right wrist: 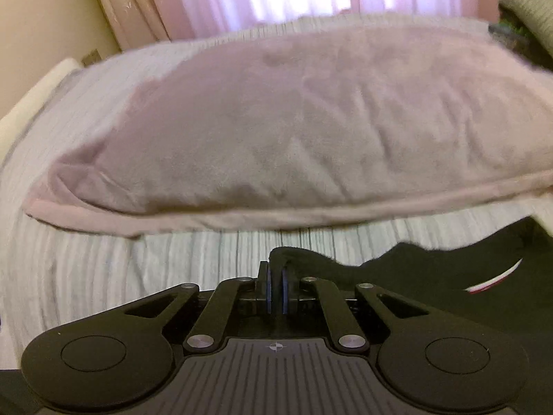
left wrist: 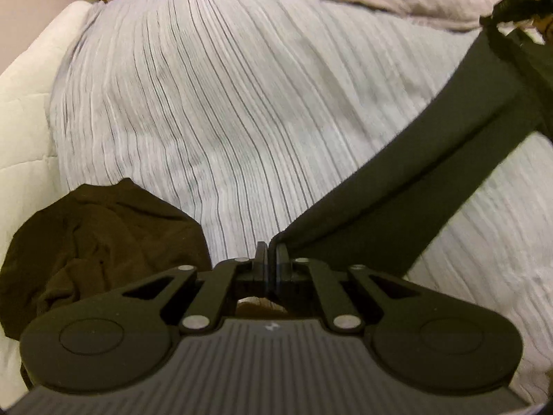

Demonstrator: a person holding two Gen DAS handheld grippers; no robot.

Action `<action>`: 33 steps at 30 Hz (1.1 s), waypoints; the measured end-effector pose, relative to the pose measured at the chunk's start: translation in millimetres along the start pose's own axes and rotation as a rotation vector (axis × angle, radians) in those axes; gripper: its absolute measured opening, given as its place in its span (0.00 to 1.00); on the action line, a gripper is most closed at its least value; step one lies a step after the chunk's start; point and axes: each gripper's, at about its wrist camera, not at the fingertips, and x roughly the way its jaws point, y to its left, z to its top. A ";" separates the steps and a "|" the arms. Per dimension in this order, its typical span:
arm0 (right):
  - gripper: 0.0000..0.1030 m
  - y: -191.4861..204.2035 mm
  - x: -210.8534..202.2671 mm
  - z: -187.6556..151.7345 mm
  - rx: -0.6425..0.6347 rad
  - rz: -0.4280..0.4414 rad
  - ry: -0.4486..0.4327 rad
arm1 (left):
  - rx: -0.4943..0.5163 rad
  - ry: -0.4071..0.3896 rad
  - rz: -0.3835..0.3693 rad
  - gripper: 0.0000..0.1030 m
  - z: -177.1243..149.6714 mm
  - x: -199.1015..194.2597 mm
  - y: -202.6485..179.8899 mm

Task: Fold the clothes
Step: 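Lay the sleeve down on the shirt and open both grippers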

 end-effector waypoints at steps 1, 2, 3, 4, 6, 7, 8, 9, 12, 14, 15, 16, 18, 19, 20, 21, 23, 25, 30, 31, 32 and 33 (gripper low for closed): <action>0.04 -2.4 6.1 0.0 0.007 0.002 0.007 | 0.008 0.022 0.007 0.03 -0.5 8.9 -4.4; 0.11 -3.6 9.4 -2.5 0.006 0.004 0.014 | 0.018 0.050 0.012 0.03 -1.4 18.8 -8.5; 0.22 -3.8 5.9 -9.1 -0.001 0.009 0.012 | 0.023 0.068 0.015 0.04 -2.2 24.7 -11.4; 0.58 -4.9 -1.6 -15.9 0.004 0.014 -0.005 | 0.026 0.081 0.022 0.04 -3.6 25.5 -12.5; 0.77 -8.5 -22.5 -30.3 0.009 0.024 -0.043 | 0.031 0.108 0.035 0.09 -6.3 26.9 -14.7; 0.77 -10.9 -34.3 -37.7 0.012 0.027 -0.054 | 0.033 0.121 0.042 0.11 -7.7 27.5 -15.8; 0.77 -14.9 -46.4 -45.6 0.022 0.028 -0.054 | 0.029 0.122 0.051 0.14 -7.4 23.9 -15.6; 0.77 -21.1 -60.1 -54.8 0.039 0.026 -0.057 | 0.023 0.117 0.062 0.15 -6.0 18.1 -15.6; 0.77 -46.2 -104.1 -85.8 0.084 -0.030 -0.049 | 0.007 0.087 0.079 0.18 1.9 -1.7 -17.8; 0.77 -74.1 -133.5 -107.0 0.123 -0.092 -0.028 | 0.015 0.058 0.077 0.19 13.3 -12.5 -22.1; 0.77 -89.6 -148.9 -117.0 0.137 -0.127 -0.018 | 0.024 0.047 0.068 0.20 19.5 -16.9 -26.6; 0.77 -106.3 -164.6 -125.2 0.147 -0.168 -0.010 | 0.038 0.034 0.059 0.20 26.9 -20.1 -33.5; 0.77 -139.1 -191.6 -136.4 0.169 -0.240 -0.007 | 0.065 0.009 0.030 0.22 43.3 -24.1 -51.8; 0.77 -157.3 -204.7 -139.9 0.186 -0.274 -0.010 | 0.079 -0.004 0.012 0.22 52.2 -25.0 -63.0; 0.77 -176.0 -216.6 -141.4 0.201 -0.302 -0.016 | 0.092 -0.017 -0.006 0.23 61.2 -25.9 -74.2; 0.77 -195.7 -226.3 -139.9 0.213 -0.319 -0.023 | 0.106 -0.030 -0.025 0.23 70.1 -26.8 -85.4; 0.77 -228.9 -238.4 -132.2 0.211 -0.338 -0.038 | 0.129 -0.054 -0.072 0.25 88.1 -27.3 -111.6; 0.77 -258.8 -238.9 -114.1 0.161 -0.318 -0.054 | 0.155 -0.078 -0.112 0.28 113.1 -25.5 -149.9; 0.76 -302.5 -189.3 -50.3 -0.101 -0.156 -0.046 | 0.207 -0.128 -0.198 0.29 188.5 -6.9 -267.4; 0.76 -307.5 -174.9 -37.4 -0.163 -0.118 -0.037 | 0.213 -0.134 -0.215 0.30 206.1 0.2 -294.3; 0.76 -312.5 -160.6 -24.5 -0.225 -0.080 -0.028 | 0.227 -0.137 -0.231 0.32 221.6 8.2 -318.1; 0.76 -317.4 -146.3 -11.6 -0.287 -0.042 -0.019 | 0.241 -0.141 -0.247 0.35 237.1 16.2 -341.8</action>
